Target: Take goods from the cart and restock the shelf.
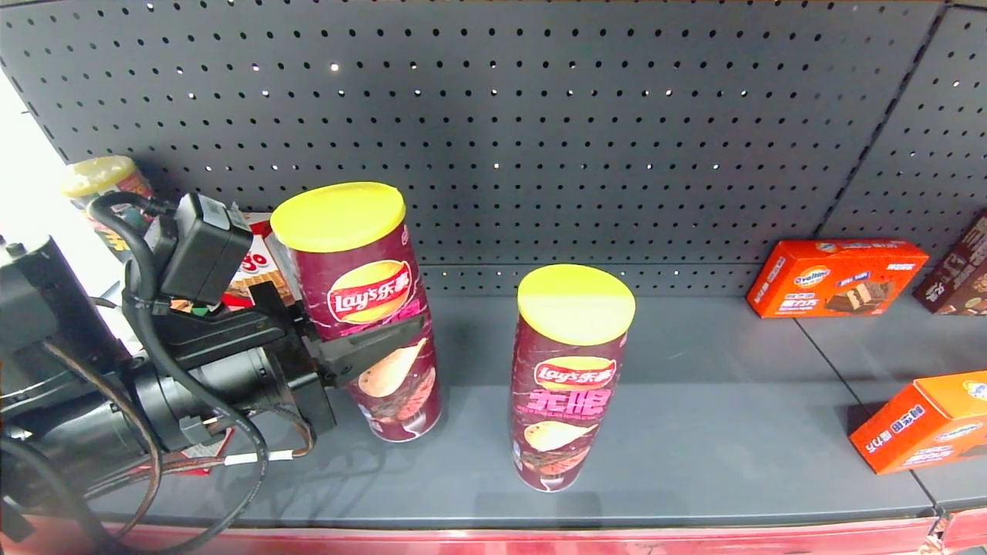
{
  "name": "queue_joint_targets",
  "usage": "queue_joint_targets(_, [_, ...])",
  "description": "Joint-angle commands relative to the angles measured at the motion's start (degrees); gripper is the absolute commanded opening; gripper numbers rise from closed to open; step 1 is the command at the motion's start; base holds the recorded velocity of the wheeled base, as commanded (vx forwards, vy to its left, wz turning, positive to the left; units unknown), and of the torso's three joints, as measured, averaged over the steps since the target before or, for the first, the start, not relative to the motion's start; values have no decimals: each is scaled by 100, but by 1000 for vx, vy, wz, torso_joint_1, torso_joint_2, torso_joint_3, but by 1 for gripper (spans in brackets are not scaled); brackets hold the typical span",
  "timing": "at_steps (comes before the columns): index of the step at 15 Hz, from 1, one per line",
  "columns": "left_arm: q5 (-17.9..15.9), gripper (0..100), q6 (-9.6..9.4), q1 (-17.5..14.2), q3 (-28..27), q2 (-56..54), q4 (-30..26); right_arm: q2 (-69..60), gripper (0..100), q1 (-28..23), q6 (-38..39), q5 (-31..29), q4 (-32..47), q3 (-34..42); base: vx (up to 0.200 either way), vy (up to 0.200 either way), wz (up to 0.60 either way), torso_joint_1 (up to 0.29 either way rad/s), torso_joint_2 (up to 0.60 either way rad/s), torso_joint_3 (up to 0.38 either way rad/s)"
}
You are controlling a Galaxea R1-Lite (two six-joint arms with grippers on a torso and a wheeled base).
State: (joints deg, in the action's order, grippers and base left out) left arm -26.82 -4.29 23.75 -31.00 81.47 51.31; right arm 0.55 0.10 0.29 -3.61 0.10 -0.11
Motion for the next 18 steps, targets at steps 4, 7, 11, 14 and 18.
queue_joint_targets(4, [1, 0, -2, 33, -161, 44, -86, -11, 100, -1, -3, 0, -1, 2, 0, 0, 0, 0, 0, 0])
queue_joint_targets(7, [-8, 0, -10, 297, -969, 255, -561, -11, 100, -1, -3, 0, -1, 2, 0, 0, 0, 0, 0, 0])
queue_joint_targets(11, [124, 0, -19, 165, -1795, 572, -1194, -2, 100, -1, -3, 0, -1, 2, 0, 0, 0, 0, 0, 0])
queue_joint_targets(14, [406, 0, -10, 192, -2349, 976, -1237, -11, 100, -1, -3, 0, -1, 2, 0, 0, 0, 0, 0, 0])
queue_joint_targets(18, [652, 0, -2, 192, -2411, 1090, -1317, -2, 100, -1, -3, 0, -1, 2, 0, 0, 0, 0, 0, 0])
